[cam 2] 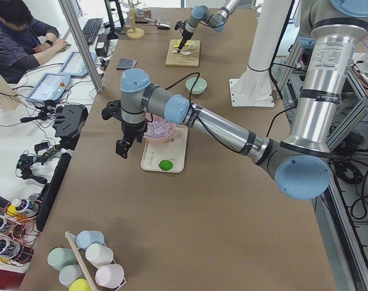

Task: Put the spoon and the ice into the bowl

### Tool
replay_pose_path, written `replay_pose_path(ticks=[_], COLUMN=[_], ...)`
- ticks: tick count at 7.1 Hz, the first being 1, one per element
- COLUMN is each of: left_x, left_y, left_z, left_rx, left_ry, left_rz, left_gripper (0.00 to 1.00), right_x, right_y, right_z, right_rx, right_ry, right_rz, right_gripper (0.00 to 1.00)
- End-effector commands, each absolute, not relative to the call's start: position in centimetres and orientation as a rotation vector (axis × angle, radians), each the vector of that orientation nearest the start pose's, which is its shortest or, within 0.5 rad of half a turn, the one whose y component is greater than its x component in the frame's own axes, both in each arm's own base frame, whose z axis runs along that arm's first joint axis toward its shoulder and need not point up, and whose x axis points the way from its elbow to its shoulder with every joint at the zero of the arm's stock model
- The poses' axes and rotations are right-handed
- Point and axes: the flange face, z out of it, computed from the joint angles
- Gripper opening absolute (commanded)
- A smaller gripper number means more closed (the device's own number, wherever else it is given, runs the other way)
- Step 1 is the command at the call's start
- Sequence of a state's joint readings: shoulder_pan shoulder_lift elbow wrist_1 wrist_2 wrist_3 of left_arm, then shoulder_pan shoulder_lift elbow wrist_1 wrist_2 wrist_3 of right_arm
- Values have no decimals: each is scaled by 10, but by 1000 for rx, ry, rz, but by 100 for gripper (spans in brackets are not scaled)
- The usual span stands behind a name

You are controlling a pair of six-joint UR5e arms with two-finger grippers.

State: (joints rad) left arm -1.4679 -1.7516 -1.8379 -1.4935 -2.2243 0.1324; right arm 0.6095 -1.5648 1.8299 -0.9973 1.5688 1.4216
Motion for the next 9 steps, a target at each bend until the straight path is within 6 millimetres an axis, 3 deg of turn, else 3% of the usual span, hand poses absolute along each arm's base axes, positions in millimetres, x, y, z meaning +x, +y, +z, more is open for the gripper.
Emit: replay_pose_path(ticks=[1,4,5,6,8,9], left_x=[-16,-16,-16,-15,-15,-15], left_y=[-554,-554,-554,-554,-555,-555], left_z=[450,450,450,449,451,453], left_rx=[369,368,368,365,359,355], left_ry=[644,644,644,647,647,647], left_rz=[345,344,342,330,328,327], left_gripper=[98,98,98,98,98,98], right_x=[-360,-367,-368,-368,-371,-380], right_y=[-407,-403,-403,-403,-402,-412], right_z=[480,483,480,478,468,429], right_rx=[323,344,344,345,346,341], right_ry=[-771,-756,-762,-766,-778,-762], right_rz=[429,422,426,428,412,420], right_gripper=[76,45,13,0,0,0])
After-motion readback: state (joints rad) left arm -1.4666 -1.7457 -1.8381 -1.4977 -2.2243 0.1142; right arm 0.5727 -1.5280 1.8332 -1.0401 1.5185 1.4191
